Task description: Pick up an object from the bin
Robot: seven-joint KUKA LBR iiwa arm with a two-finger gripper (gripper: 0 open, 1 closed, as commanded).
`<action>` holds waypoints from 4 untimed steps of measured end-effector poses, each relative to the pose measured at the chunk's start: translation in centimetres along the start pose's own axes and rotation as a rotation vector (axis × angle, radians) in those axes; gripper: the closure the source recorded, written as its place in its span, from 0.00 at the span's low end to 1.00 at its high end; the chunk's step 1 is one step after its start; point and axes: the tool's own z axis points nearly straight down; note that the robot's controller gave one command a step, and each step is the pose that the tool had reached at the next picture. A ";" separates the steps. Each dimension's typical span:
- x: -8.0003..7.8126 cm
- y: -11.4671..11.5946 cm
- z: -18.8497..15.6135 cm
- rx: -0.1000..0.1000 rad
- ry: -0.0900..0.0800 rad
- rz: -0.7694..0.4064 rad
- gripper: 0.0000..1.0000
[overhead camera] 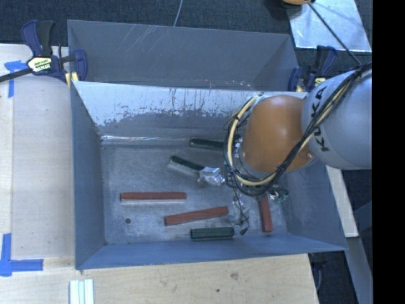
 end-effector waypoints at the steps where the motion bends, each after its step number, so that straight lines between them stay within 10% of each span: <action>1: 1.9 1.3 1.2 0.005 -0.012 -0.098 1.00; 2: 2.4 1.5 1.5 0.002 -0.006 -0.106 1.00; 3: -0.4 2.4 -3.1 -0.003 0.005 -0.107 1.00; 4: 3.0 -0.9 -1.6 0.001 0.001 -0.091 1.00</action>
Offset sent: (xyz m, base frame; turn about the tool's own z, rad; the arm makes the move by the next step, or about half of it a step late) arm 0.0000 0.0000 0.0000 0.0000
